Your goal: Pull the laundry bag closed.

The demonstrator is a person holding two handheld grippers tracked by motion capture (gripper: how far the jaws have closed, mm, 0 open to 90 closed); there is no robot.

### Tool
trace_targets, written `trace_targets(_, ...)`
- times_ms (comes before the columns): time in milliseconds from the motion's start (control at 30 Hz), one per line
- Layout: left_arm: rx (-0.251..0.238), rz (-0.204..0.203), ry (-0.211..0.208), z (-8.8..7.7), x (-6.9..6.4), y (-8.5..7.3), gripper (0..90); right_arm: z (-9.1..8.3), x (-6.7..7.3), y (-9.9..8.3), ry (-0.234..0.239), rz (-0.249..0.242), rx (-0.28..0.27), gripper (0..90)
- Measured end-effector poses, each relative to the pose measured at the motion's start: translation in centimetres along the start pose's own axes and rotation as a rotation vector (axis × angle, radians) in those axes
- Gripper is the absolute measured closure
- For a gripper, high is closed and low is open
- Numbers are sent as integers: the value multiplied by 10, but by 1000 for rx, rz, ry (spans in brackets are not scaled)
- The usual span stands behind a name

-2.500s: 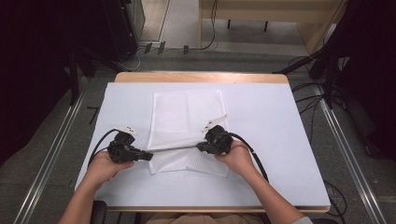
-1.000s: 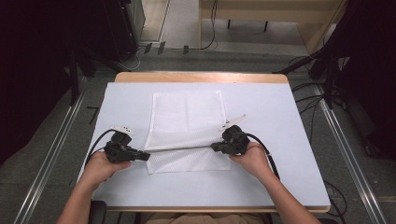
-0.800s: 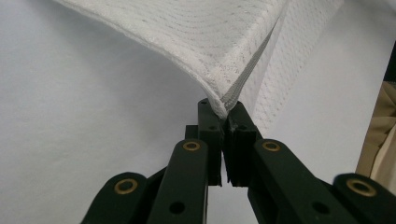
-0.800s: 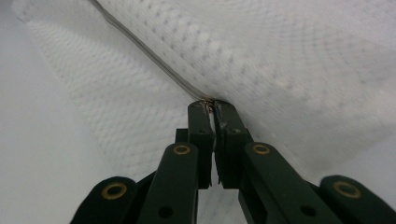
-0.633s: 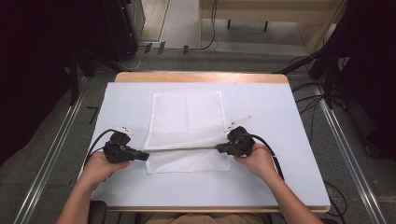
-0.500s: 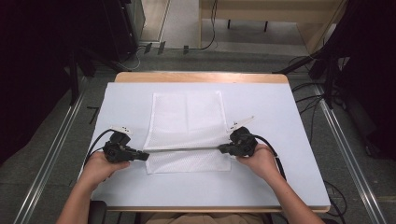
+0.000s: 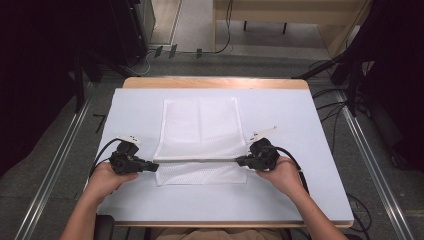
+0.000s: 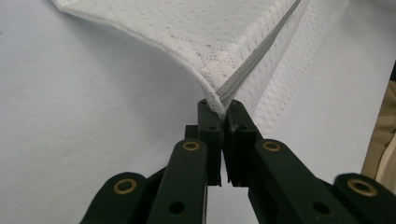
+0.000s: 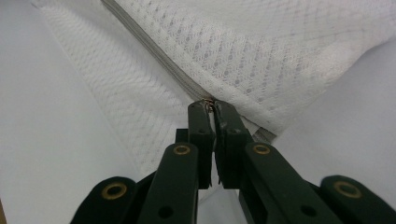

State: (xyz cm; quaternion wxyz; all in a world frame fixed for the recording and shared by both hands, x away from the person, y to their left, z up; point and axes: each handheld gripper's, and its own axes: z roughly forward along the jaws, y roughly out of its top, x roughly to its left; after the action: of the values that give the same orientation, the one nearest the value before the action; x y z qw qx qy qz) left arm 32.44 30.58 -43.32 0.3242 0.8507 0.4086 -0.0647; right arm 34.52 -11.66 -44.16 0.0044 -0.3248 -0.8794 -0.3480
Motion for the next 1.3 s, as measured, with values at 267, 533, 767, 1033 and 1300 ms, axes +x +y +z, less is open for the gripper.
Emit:
trace_targets(267, -48, 0, 23, -2, 3, -2, 672, 3, 1, 0, -9, -2, -24, 828)
trace_targets(533, -113, -24, 44, -7, 6, -1, 555, -3, 0, 2, -41, -25, -92, 618)
trace_targets(767, -182, -43, 75, -11, 10, -1, 420, -14, -10, -2, -104, -21, -166, 435)
trace_targets(1033, -224, -66, 115, -17, 15, -3, 378, -24, -27, -8, -179, 12, -224, 346)
trace_targets(1300, -240, -89, 153, -21, 20, -6, 366, -36, -44, -17, -214, 53, -248, 305)
